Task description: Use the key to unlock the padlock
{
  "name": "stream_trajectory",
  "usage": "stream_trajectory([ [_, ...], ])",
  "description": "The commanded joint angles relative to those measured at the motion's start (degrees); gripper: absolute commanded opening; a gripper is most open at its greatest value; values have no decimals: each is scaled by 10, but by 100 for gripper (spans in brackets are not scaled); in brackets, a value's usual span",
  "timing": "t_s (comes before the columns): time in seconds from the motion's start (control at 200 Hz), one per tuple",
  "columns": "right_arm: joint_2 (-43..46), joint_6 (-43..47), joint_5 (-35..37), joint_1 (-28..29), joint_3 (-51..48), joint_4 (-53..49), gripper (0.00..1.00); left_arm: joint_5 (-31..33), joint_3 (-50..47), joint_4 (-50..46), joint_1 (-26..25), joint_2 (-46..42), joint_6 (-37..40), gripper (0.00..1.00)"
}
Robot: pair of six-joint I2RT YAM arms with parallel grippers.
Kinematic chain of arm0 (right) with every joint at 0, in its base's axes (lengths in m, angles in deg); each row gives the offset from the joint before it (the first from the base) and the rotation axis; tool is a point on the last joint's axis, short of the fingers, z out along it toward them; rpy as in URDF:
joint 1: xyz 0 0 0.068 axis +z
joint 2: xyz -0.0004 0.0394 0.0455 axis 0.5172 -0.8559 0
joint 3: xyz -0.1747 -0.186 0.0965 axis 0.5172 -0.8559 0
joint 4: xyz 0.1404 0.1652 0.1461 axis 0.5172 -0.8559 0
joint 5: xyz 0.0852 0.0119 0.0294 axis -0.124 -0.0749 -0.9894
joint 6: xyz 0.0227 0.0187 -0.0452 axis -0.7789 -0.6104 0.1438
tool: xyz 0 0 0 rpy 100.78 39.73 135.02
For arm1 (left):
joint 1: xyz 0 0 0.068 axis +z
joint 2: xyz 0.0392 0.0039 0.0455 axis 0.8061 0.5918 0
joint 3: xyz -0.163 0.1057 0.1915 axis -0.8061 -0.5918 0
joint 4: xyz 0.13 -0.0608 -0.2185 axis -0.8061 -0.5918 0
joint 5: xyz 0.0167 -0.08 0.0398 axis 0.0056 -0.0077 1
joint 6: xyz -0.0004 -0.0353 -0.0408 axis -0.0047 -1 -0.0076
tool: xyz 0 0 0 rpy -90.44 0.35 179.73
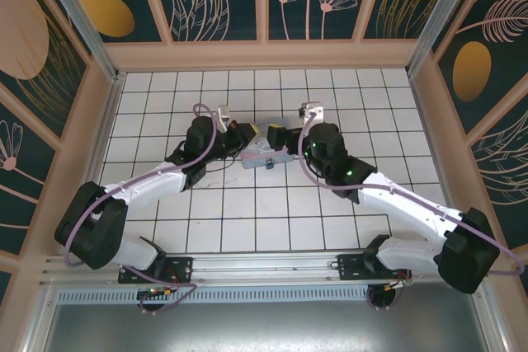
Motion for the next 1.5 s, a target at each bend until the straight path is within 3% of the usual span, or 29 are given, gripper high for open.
stream_trajectory([
  [0.0, -3, -76, -52, -18, -3, -12, 99, 14, 0, 44, -3, -30, 71, 0],
  [0.25, -8, -235, -164, -69, -31, 52, 99, 17, -15, 96, -3, -62, 114, 0],
  [0.37, -8, -340, -269, -96, -99, 200, 99, 28, -28, 123, -3, -72, 106, 0],
  [0.57, -24, -481, -306, -94, -169, 402, 99, 31, -59, 201, -3, -78, 89, 0],
  [0.741, -25, -459, -287, -65, -145, 380, 94, 35, -60, 206, -2, -70, 81, 0],
  [0.891, -24, -317, -262, -39, -71, 227, 81, 23, -47, 177, -3, -65, 71, 0],
  [0.966, -26, -290, -268, -41, -63, 200, 73, 15, -48, 176, -3, -73, 73, 0],
  [1.186, -40, -371, -342, -58, -106, 335, 71, 2, -56, 209, -3, -91, 97, 0],
  [1.496, -95, -526, -342, -56, -137, 548, 72, 14, -78, 307, -2, -97, 107, 0],
])
